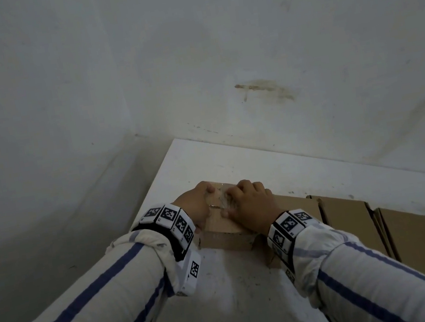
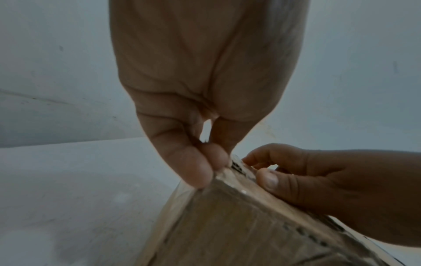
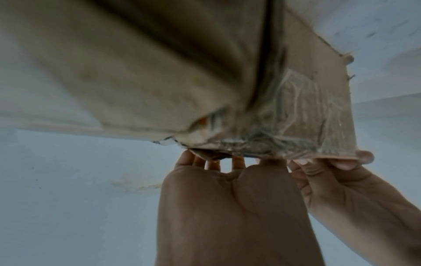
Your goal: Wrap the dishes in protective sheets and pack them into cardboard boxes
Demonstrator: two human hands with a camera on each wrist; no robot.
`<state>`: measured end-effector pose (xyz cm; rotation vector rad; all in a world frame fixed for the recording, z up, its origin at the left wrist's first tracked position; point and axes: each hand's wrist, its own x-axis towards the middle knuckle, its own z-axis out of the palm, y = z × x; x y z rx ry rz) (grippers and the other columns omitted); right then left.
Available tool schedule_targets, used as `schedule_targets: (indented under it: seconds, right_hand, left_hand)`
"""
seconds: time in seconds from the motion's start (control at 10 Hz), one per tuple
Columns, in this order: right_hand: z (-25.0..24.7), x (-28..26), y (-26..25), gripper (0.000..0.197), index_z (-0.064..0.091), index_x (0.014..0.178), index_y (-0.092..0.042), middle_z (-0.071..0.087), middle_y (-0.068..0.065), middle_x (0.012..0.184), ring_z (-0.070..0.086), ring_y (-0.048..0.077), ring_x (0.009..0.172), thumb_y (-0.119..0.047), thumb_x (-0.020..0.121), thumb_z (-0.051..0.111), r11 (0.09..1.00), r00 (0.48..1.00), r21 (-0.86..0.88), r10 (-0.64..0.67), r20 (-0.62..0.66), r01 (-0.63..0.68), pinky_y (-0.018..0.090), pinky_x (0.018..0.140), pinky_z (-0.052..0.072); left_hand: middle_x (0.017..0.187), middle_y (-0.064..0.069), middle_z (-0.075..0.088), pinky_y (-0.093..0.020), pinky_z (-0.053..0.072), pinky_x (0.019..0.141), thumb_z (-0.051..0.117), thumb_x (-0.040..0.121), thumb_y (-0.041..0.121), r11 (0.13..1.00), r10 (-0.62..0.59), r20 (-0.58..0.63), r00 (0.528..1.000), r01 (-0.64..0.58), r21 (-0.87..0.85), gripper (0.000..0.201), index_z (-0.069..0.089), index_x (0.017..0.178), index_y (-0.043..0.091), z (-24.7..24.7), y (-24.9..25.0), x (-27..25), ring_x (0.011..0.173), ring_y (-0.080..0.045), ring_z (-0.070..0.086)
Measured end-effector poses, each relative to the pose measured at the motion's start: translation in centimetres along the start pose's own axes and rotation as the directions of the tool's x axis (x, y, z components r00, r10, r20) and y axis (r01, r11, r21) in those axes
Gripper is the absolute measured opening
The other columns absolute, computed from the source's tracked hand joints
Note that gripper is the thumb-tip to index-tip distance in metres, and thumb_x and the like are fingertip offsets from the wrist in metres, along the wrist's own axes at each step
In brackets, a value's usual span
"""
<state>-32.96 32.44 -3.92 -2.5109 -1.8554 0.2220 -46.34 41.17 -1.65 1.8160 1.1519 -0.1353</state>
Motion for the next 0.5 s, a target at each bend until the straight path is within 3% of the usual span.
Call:
schedule_targets:
  seconds: [0.1, 0.2, 0.3, 0.4, 0.5]
  right_hand:
    - [-0.5, -0.3, 0.4, 0.06, 0.039, 0.138, -0.028, 0.036, 0.004, 0.143, 0.034, 0.03, 0.129, -0.055, 0.086, 0.052, 1.0, 0.998, -0.008, -0.018, 0.055, 0.019, 0.042, 0.106, 0.032]
    - [-1.2, -0.2, 1.3, 0.053, 0.037, 0.142, -0.026, 0.031, 0.005, 0.148, 0.03, 0.032, 0.133, -0.037, 0.092, 0.05, 0.998, 0.988, 0.009, -0.065, 0.14, 0.065, 0.042, 0.108, 0.03]
    - [-1.6, -0.1, 2.2, 0.043, 0.047, 0.138, -0.017, 0.04, 0.009, 0.145, 0.038, 0.031, 0.13, -0.017, 0.094, 0.046, 0.989, 0.981, 0.105, -0.123, 0.149, 0.108, 0.038, 0.109, 0.034]
    - [-2.3, -0.6, 3.2, 0.039, 0.056, 0.128, -0.012, 0.049, 0.009, 0.136, 0.044, 0.029, 0.125, -0.01, 0.09, 0.05, 0.967, 0.996, 0.238, -0.092, 0.0, 0.089, 0.033, 0.106, 0.035]
    - [-3.6, -2.5, 4.5, 0.026, 0.066, 0.113, -0.012, 0.061, 0.007, 0.119, 0.051, 0.026, 0.114, -0.01, 0.089, 0.056, 0.941, 0.962, 0.32, -0.014, -0.273, 0.105, 0.028, 0.096, 0.038]
  left_hand:
    - [0.11, -0.016, 0.05, -0.039, 0.056, 0.064, 0.037, 0.093, 0.005, 1.0, -0.011, 0.002, 1.0, 0.011, 0.02, 0.042, 0.035, 0.126, 0.03, 0.1, 0.2, 0.0, 0.078, -0.033, 0.059]
    - [0.108, -0.018, 0.052, -0.042, 0.057, 0.068, 0.033, 0.089, -0.003, 0.992, 0.039, -0.028, 0.999, -0.036, 0.123, 0.053, 0.032, 0.13, 0.03, 0.3, 0.0, 0.1, 0.078, -0.035, 0.06]
    - [0.109, -0.019, 0.052, -0.04, 0.055, 0.065, 0.03, 0.09, -0.002, 0.984, 0.081, -0.032, 0.996, -0.075, 0.162, 0.052, 0.03, 0.132, 0.029, 0.4, -0.1, 0.0, 0.077, -0.033, 0.057]
    - [0.115, -0.016, 0.054, -0.034, 0.049, 0.057, 0.037, 0.092, 0.005, 0.983, 0.124, -0.054, 0.991, -0.115, 0.141, 0.042, 0.03, 0.131, 0.02, 0.1, -0.5, 0.3, 0.07, -0.027, 0.055]
    - [0.113, -0.008, 0.052, -0.025, 0.041, 0.05, 0.047, 0.095, 0.019, 0.993, 0.115, -0.131, 0.985, -0.115, 0.006, 0.033, 0.03, 0.124, 0.014, -0.5, -1.3, -0.2, 0.061, -0.02, 0.05]
